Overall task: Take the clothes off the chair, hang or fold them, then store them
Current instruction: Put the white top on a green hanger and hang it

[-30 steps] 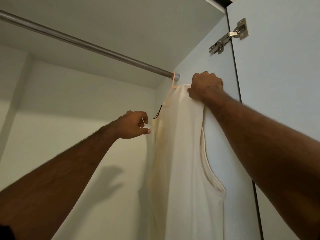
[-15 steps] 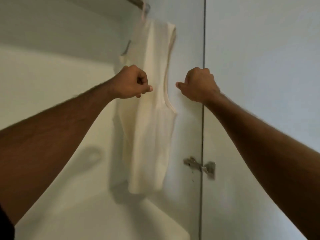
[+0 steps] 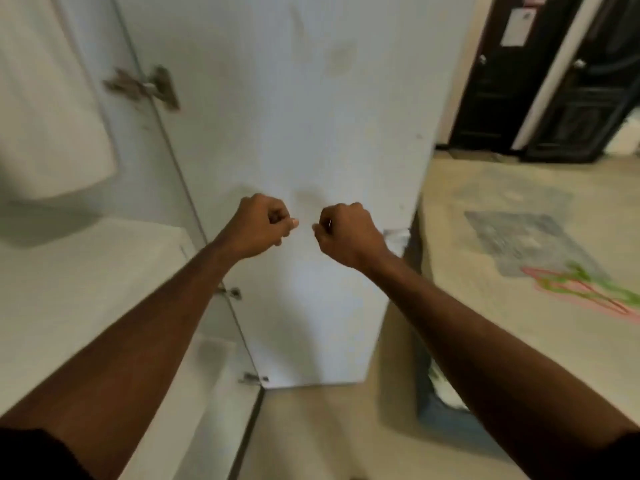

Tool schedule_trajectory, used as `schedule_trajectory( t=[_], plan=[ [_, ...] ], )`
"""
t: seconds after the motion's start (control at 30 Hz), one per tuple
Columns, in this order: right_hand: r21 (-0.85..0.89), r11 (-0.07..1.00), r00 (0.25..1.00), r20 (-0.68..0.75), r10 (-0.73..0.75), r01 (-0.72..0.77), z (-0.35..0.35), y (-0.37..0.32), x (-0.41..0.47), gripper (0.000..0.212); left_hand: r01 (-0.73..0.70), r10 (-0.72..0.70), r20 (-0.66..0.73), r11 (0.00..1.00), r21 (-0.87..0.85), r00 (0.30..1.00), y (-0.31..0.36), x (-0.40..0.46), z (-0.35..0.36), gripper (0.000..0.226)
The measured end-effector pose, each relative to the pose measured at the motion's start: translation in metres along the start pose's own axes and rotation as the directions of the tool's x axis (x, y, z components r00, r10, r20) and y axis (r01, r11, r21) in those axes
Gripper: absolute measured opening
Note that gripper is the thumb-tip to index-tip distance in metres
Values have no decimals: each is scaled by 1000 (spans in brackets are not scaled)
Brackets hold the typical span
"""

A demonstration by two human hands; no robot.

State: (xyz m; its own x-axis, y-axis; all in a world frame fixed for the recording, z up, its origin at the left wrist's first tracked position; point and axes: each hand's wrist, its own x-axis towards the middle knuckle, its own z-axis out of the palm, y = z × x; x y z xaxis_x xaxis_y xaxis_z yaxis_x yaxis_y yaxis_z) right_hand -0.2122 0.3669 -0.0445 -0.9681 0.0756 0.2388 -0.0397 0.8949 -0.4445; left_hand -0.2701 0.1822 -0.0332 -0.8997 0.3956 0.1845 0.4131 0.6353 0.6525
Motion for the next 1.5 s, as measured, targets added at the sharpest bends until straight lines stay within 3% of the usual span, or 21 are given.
schedule_trajectory(
  t=[0.13, 0.3, 0.4, 0.5, 0.67, 0.93, 1.27, 1.5],
  plan=[
    [-54, 961, 954, 112, 277, -272, 24, 131, -83, 26, 14, 0, 215, 998, -67, 977, 29, -14, 148, 20],
    [-101, 801, 786, 158, 598, -590, 15, 289, -178, 30, -72, 103, 446, 994, -86, 889, 94, -10, 312, 26],
    [-95, 691, 678, 134, 722, -717, -12, 376, -228, 27, -147, 186, 506, 982, -117, 842, 154, 0, 401, 39],
    [-99, 602, 592, 115, 798, -792, -46, 450, -266, 25, -144, 215, 571, 975, -167, 792, 213, 12, 478, 31],
    [-88, 518, 516, 44, 855, -851, -104, 545, -299, 27, -112, 241, 601, 963, -245, 762, 295, 31, 569, 23],
    [-43, 419, 420, -7, 908, -907, -159, 645, -323, 22, -215, 358, 676, 933, -289, 643, 400, 55, 677, 24],
    [-15, 247, 247, -94, 964, -969, -248, 808, -347, 30, -267, 440, 722, 898, -349, 534, 532, 120, 836, 25],
    [86, 136, 118, -184, 976, -987, -317, 926, -370, 23, -281, 465, 761, 884, -374, 452, 641, 168, 954, 26]
  ],
)
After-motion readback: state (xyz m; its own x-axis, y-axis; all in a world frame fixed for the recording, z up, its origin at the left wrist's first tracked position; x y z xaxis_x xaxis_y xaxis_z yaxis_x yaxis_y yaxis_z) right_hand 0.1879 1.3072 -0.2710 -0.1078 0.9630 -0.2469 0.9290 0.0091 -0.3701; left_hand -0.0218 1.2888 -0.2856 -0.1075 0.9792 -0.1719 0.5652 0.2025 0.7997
